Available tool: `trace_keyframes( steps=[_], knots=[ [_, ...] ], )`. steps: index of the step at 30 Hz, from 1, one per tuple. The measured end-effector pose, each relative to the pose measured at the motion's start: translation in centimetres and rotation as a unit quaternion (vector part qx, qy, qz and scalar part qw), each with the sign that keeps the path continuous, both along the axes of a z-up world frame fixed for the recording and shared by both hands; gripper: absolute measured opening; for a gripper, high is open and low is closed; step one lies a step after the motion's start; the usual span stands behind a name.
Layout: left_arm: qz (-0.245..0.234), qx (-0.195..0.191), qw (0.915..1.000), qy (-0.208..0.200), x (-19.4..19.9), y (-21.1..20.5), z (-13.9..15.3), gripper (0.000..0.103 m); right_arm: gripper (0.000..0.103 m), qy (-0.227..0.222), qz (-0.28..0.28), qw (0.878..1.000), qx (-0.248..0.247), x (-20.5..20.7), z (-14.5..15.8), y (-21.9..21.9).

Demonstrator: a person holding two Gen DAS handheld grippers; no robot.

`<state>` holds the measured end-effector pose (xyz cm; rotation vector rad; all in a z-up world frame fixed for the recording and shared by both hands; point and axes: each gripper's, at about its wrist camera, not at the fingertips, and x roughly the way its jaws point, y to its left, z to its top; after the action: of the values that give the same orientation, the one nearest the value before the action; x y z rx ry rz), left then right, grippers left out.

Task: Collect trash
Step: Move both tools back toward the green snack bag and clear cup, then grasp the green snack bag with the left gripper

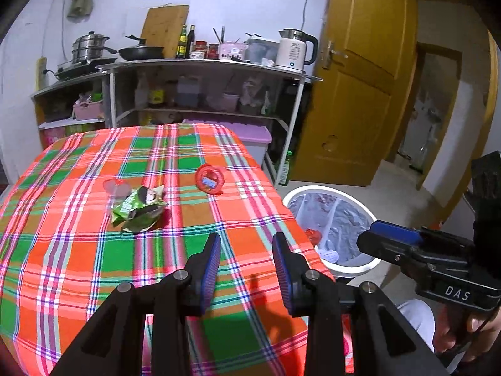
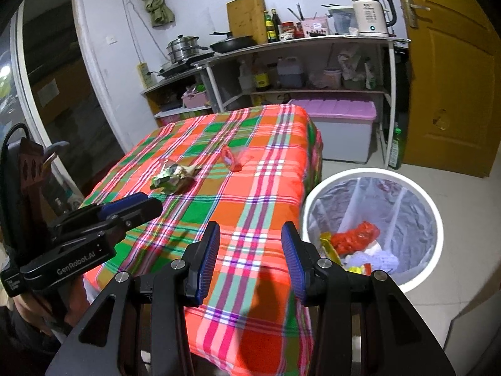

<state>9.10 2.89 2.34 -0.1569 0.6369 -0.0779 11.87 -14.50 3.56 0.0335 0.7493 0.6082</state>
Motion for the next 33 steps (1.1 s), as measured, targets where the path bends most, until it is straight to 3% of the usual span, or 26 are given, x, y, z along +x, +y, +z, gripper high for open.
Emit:
trace_keyframes(
  steps=[16,20,27,33],
  knots=[
    [0.068,-0.014,0.9973,0.023,1.0,6.5,-2.4,0.034,0.044,0.022,0.028,0.999,-0.015,2.5,-1.8,4.0],
    [0.086,-0.018,0.9958,0.025,1.5,8.5,-2.7,0.045,0.045,0.030,0.037,0.999,-0.016,3.3,-2.4,4.8],
    [0.105,-0.025,0.9936,0.032,2.9,10.9,-3.3,0.045,0.045,0.035,0.045,0.998,-0.022,4.5,-3.2,5.6],
    [0.104,-0.042,0.9933,0.028,4.2,11.7,-3.5,0.056,0.045,0.038,0.045,0.998,-0.024,5.5,-3.6,5.9]
  ],
)
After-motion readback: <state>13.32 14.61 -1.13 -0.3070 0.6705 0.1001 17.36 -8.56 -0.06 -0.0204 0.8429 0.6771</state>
